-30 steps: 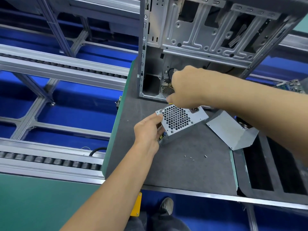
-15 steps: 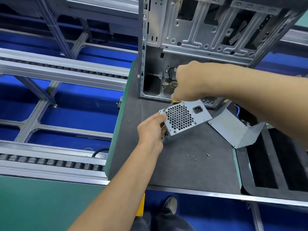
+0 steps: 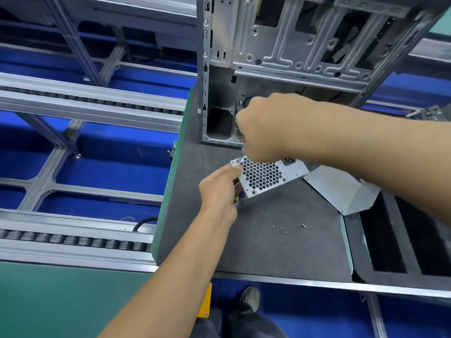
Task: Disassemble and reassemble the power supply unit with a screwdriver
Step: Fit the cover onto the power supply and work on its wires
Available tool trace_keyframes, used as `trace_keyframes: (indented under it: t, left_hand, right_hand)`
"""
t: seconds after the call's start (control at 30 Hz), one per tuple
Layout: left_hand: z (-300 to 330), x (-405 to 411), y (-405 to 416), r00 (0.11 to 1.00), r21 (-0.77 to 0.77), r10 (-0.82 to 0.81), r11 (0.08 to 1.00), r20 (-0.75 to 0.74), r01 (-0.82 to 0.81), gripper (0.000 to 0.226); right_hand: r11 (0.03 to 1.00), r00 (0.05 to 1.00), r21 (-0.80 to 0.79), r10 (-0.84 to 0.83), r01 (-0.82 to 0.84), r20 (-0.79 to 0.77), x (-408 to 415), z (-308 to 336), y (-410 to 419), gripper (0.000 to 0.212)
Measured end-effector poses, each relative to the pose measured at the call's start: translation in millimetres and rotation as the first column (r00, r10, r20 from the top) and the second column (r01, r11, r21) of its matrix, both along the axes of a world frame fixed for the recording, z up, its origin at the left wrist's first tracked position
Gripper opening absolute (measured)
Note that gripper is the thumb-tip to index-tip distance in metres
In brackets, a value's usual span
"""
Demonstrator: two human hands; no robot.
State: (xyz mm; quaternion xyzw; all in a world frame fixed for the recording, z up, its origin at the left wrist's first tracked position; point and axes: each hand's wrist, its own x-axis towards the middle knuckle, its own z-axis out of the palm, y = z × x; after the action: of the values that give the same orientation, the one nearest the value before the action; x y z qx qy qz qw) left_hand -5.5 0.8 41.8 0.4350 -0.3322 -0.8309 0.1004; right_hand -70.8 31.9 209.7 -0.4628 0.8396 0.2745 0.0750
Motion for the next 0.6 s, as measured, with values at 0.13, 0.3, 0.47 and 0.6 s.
trace_keyframes:
  t: [0.13,0.3,0.47,0.6]
  left_hand:
    - [-4,0,-2,1.0,-0.003,0.003,1.0,-0.031,-0.003,0.012]
    - [-10,3,-2,0.994,-0.01,-0.075,0.997,-0.084,0.074,0.02]
    - [-11,0,-6,0.982,-0.072,-0.181,0.981,-0.047,0.178,0.003]
    - [-9,-2,-4,0.983,-0.079,-0.178,0.981,-0.033,0.175,0.003]
  right_hand:
    - [0.992,0.99,-0.002,-0.128,0.129,0.065,-13,-1,0,0.013]
    - [0.986,0.984,0.013,0.166,-0.166,-0.064,-18,-2,19,0.012]
    - [0.898,0.888,0.122,0.437,-0.423,-0.14,-9,2,20,0.045]
    - [0.999,0.999,-0.022,0.031,-0.03,0.028,-14,-3,2,0.031]
